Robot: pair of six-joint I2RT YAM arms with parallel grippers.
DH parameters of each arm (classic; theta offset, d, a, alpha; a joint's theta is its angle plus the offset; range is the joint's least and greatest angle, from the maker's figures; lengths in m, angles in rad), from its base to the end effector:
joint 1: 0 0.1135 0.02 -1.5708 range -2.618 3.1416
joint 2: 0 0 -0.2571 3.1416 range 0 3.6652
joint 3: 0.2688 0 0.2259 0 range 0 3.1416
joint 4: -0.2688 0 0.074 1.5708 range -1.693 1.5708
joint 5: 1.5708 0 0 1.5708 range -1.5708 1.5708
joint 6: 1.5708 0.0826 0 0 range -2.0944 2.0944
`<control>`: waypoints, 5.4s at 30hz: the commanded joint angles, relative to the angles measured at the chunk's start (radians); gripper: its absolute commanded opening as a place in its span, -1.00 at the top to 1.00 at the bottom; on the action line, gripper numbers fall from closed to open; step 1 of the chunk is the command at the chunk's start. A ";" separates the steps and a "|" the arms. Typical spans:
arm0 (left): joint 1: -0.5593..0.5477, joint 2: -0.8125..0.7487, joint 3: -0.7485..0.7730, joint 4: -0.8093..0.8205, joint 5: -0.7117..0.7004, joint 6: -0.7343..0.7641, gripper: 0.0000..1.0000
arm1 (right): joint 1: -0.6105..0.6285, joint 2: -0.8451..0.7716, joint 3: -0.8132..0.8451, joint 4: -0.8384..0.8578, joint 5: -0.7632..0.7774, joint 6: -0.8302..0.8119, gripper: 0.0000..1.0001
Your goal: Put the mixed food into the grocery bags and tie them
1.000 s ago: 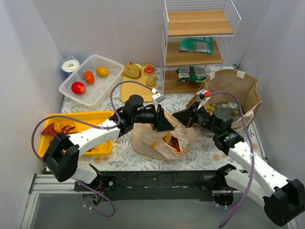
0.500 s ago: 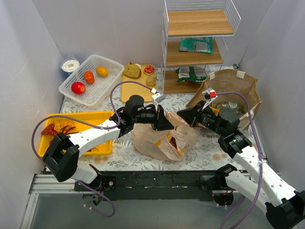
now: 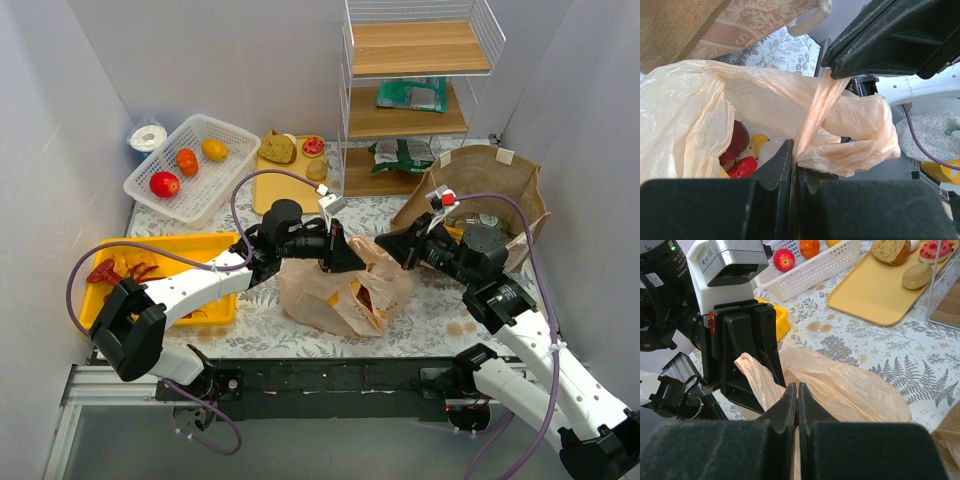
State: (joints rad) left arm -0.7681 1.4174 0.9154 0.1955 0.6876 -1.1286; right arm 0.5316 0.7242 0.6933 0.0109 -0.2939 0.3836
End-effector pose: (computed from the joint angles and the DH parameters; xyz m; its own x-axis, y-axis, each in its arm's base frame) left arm 0.2023 -0.2683 0.2738 -0.9715 -0.0327 -0.2349 0.2199 0.2474 -0.9436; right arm 0.1603 0.1220 0.3340 -0.2910 0.2444 -0.9250 -0.6750 0.6327 0.3796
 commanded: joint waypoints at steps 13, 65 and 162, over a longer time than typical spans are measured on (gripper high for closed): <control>0.073 0.032 -0.007 -0.042 -0.007 -0.072 1.00 | 0.090 -0.062 -0.047 0.164 -0.096 -0.002 0.97; 0.151 -0.268 0.013 -0.513 -0.105 0.193 -0.50 | 0.372 0.061 -0.253 0.225 0.159 0.026 0.97; 0.110 0.080 0.014 -0.220 0.257 0.113 0.11 | 0.510 0.101 -0.327 0.261 0.222 -0.086 0.97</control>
State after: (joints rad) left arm -0.6445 1.4948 0.8917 -0.0433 0.8974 -1.0115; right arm 1.0355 0.8333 0.3618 0.2283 -0.0555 0.3275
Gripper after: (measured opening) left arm 0.411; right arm 0.031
